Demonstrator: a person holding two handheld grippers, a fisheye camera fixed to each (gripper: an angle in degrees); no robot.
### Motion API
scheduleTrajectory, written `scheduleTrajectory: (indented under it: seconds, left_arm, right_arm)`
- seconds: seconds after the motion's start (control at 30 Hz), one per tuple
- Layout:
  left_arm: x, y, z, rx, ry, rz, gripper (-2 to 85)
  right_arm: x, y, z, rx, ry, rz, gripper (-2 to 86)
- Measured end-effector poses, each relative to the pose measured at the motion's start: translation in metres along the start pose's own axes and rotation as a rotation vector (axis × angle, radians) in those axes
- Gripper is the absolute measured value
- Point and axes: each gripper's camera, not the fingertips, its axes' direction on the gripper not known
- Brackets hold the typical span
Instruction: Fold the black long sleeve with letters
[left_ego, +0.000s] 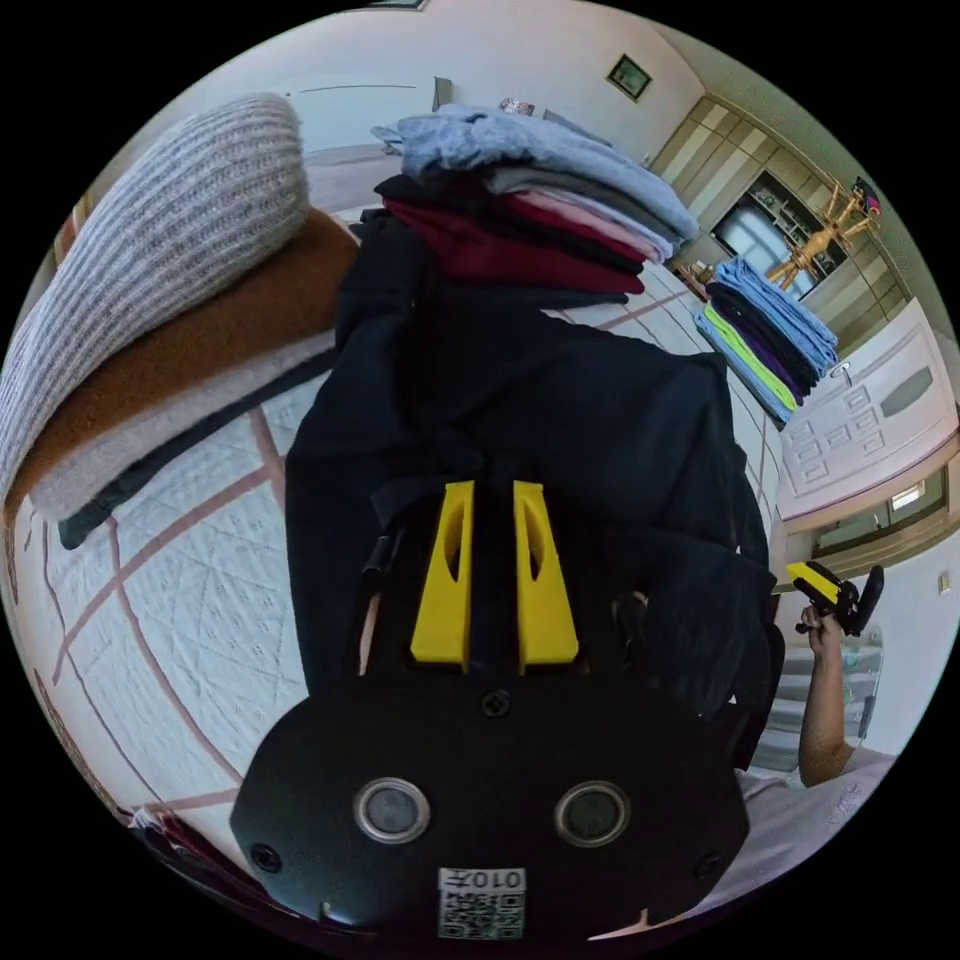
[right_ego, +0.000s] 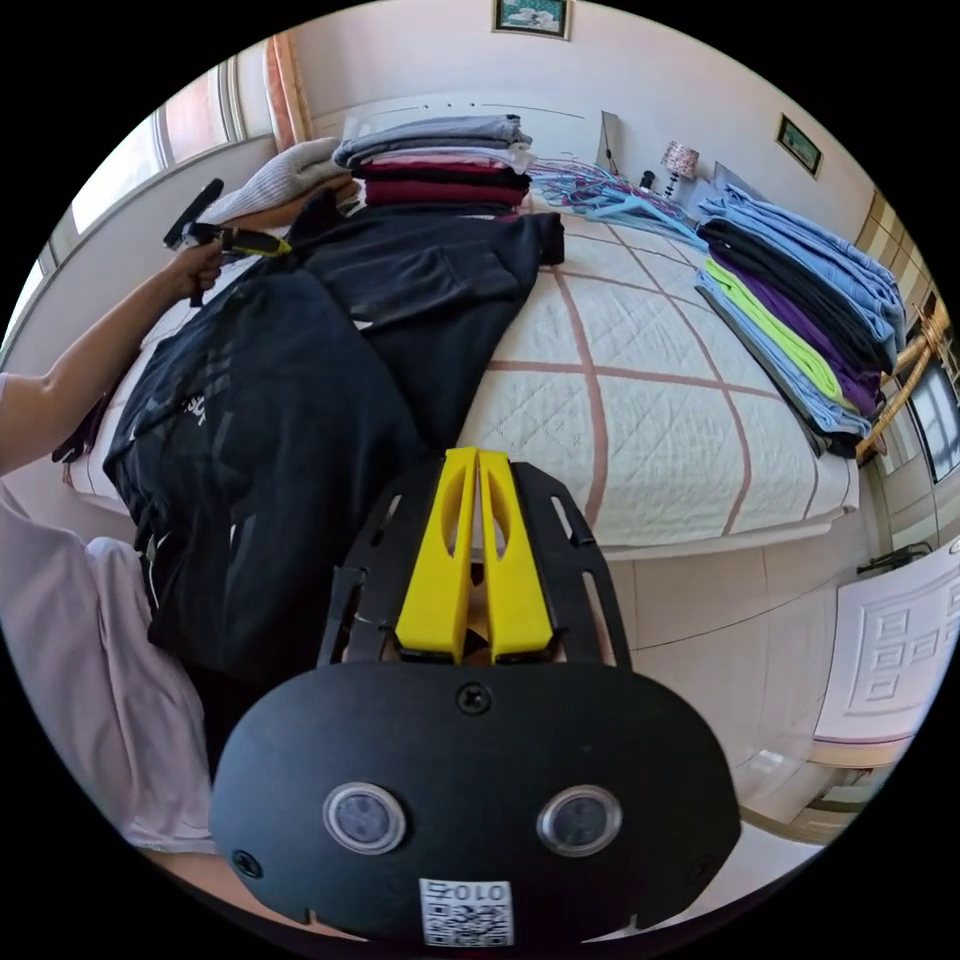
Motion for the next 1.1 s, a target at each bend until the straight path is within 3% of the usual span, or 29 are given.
scheduleTrajectory:
  seconds: [0.13,0.3,0.4,0.5,0.6,0.67,0.73,0.83,1.03,1.1]
  left_arm:
    - [0.010,0.024,-0.038,0.078,-0.038,-0.063,9.6]
    - [0.025,0.091,-0.094,0.132,-0.030,-0.031,10.4]
    - [0.062,0.140,-0.097,0.065,0.052,0.138,10.4]
    - [0.091,0.187,-0.091,-0.023,-0.039,0.212,11.0]
    - [0.116,0.241,-0.133,0.148,0.001,0.238,11.3]
    - [0.157,0.294,-0.174,0.287,-0.005,0.396,11.3]
    - [0.197,0.337,-0.194,0.303,-0.049,0.574,11.4]
    - [0.255,0.418,-0.207,0.253,-0.101,0.814,11.5]
    - [0.317,0.553,-0.173,0.028,-0.323,1.001,13.2]
    - [0.334,0.584,-0.173,0.095,-0.426,1.057,13.7]
  right_arm:
    - [-0.012,0.005,-0.013,0.014,0.001,-0.014,2.4]
    - [-0.066,0.034,-0.030,-0.002,-0.101,-0.183,2.2]
    - [-0.101,0.048,-0.010,-0.052,-0.158,-0.251,2.1]
    - [-0.122,0.053,0.030,-0.159,-0.110,-0.256,1.9]
    - [-0.121,0.047,0.033,-0.163,-0.088,-0.221,1.8]
    - [-0.126,0.042,0.025,-0.172,-0.057,-0.238,2.1]
    - [-0.140,0.047,0.008,-0.080,-0.028,-0.310,2.6]
    - [-0.171,0.067,-0.008,0.014,-0.083,-0.470,4.5]
    - [-0.218,0.111,0.007,-0.094,-0.132,-0.684,8.5]
    - [-0.227,0.121,0.013,-0.118,-0.118,-0.700,9.3]
